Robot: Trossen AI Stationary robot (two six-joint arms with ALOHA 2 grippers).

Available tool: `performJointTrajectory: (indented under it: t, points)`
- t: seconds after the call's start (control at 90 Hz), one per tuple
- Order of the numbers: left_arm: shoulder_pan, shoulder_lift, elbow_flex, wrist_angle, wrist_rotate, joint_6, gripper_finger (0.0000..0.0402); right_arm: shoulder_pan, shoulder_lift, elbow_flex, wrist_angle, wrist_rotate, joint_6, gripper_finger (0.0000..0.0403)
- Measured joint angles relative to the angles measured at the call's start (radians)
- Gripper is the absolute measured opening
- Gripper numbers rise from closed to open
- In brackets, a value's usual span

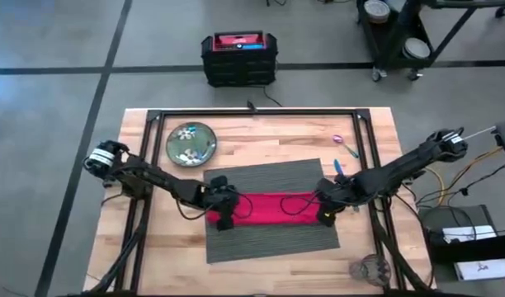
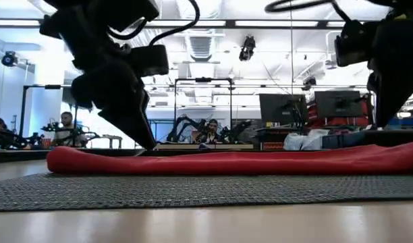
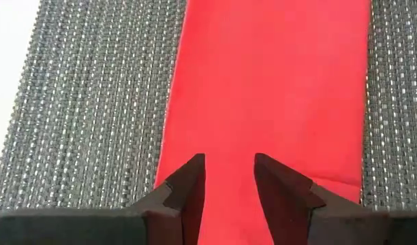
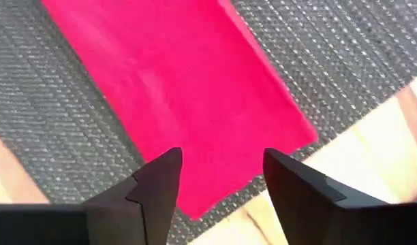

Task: Set table place
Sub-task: Fold the red table napkin

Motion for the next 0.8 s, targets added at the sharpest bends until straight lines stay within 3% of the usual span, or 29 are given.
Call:
performJointTrajectory:
  t: [0.533,0.8]
  points:
    - [-0.003,-0.003,0.0,0.018,-0.004,0.008,0.0114,0.0,-0.013,-0.103,-0.019,-0.038,0.045,0.0215]
    - [-0.003,-0.003,0.0,0.126,-0.004,0.069,0.0114,0.002,-0.011,-0.104,0.007,-0.032,0.009,0.0209]
